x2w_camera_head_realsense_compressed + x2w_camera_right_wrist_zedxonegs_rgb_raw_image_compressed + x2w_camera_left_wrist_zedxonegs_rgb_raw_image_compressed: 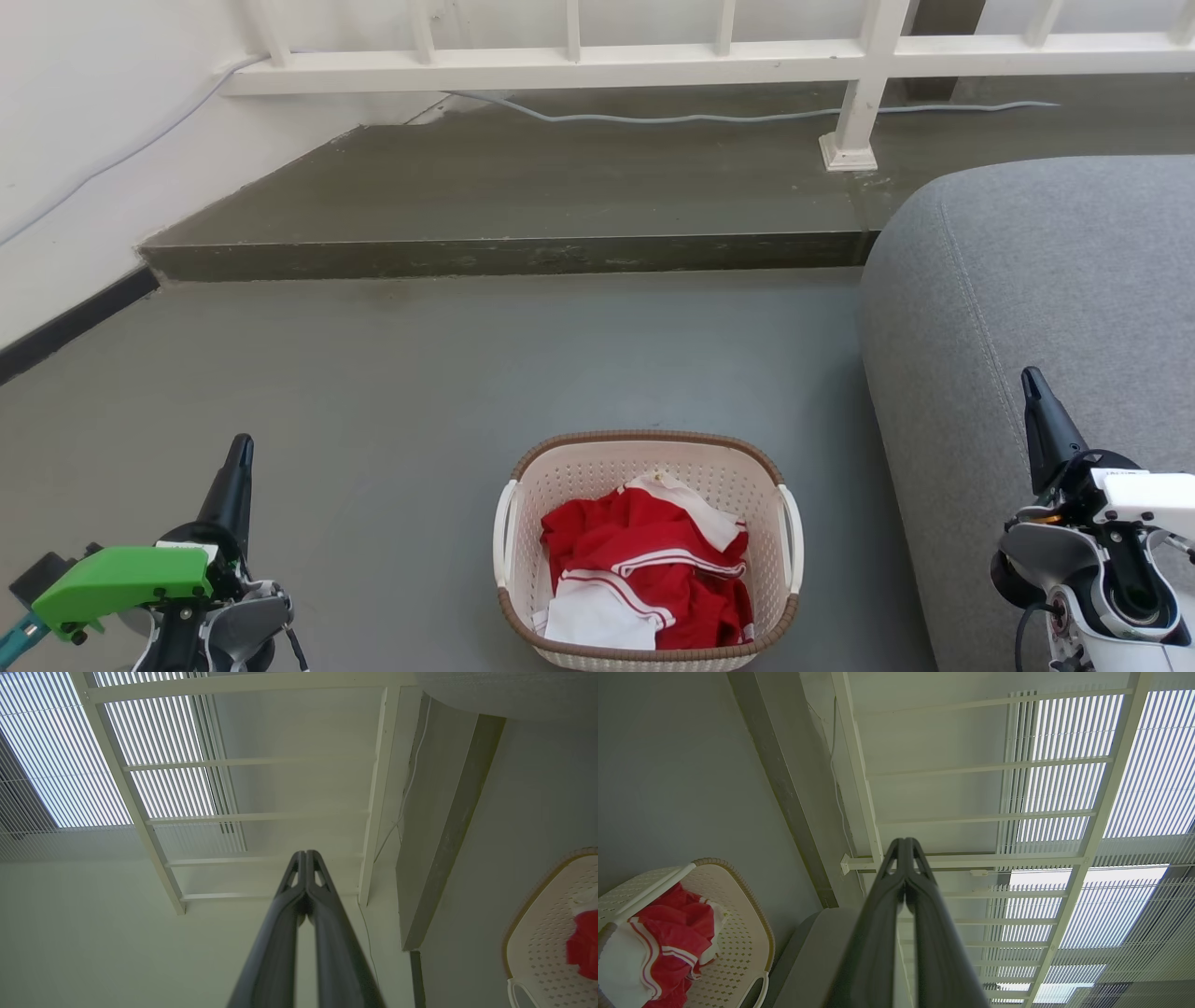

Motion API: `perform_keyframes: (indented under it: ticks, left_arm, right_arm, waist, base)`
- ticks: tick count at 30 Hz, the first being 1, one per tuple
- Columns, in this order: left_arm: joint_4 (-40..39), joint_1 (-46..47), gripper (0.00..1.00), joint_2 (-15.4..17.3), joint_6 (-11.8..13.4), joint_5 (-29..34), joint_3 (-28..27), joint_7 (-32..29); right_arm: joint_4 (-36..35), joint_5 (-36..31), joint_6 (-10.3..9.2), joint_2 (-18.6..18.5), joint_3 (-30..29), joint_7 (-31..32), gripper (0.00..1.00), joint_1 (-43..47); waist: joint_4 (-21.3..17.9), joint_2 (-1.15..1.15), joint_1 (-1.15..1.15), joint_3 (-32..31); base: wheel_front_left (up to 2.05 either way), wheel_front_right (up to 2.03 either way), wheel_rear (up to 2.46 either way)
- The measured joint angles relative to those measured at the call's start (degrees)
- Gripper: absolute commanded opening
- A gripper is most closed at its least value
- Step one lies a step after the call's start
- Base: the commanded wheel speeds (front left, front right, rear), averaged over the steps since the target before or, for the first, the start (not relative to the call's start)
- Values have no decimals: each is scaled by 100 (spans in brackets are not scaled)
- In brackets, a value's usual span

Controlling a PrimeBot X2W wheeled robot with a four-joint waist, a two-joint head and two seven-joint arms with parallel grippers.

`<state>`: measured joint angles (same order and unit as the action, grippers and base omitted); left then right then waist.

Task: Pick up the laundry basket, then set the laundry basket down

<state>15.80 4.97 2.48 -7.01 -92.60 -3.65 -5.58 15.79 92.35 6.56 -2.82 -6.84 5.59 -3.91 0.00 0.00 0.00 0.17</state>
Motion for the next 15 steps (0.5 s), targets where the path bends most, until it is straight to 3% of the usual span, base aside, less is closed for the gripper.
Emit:
perform_keyframes:
  ticks: [15]
  left_arm:
    - [-1, 0, 0, 0, 0, 0, -3, 0]
  right_arm:
    - [0, 0, 0, 1, -2, 0, 0, 0]
  waist:
    - [0, 0, 0, 0]
  base:
    - [0, 0, 0]
